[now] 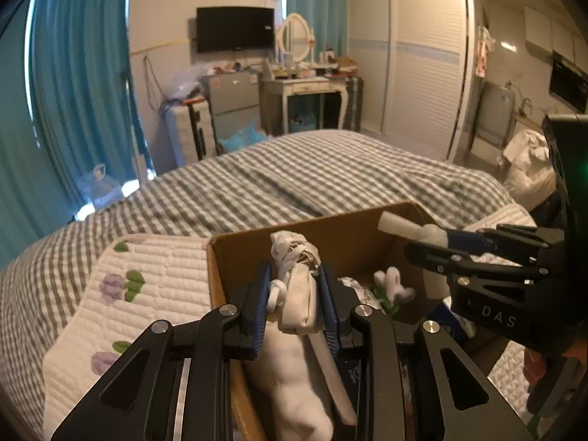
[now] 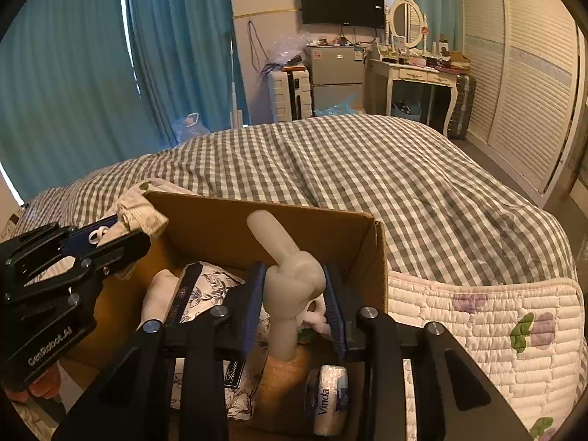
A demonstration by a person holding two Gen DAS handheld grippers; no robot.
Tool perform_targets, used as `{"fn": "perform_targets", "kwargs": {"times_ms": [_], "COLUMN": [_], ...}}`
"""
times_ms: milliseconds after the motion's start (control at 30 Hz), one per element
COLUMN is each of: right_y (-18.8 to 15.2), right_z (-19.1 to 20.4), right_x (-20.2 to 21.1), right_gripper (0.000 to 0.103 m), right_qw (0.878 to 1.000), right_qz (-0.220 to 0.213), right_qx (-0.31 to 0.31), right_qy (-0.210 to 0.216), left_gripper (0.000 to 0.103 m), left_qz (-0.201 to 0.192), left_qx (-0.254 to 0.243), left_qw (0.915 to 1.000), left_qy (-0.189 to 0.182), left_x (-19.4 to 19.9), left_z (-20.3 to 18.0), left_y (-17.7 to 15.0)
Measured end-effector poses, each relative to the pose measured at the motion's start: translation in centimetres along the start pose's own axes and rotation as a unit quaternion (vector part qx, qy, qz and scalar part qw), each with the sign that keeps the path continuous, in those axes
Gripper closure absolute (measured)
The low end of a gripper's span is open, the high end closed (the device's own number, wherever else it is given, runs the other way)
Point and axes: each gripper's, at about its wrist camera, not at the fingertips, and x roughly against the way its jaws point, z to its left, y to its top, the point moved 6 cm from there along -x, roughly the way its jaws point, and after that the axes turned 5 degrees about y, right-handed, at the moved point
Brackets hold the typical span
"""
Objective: Organize soft objects
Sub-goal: 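Place the sock and small white item into the box and release, then move both tools back to the remaining items on the quilt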
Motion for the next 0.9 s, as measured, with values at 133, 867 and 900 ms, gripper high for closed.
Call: {"fn": "perform_targets", "kwargs": {"times_ms": [133,867,900], "right_y": [0.6,-0.3,-0.8], "right_z": [0.1,7.7,7.9], "right_x": [1.8,29.3,29.7], "right_gripper": [0.039,0.008,0.008], "right_qw": [1.000,0.983,0.983], "right_qz": [-0.021,-0.167,-0.166], "right_qx": [0.007,0.074,0.077], "right_qy": [-0.003,-0.022,-0.024], "left_gripper": [0.037,0.022,0.022], "left_qz": [-0.009,-0.174,-0.173], "left_qx": [-0.005,0.028,0.025], "left_qw": [0.9991,0.9830,0.9836], "left_qy": [0.042,0.051,0.046], "left_x": [1.3,27.5,27.7], "left_z": [-0.1,-0.1,-0.3], "left_y": [0.2,1.4,0.8]}}
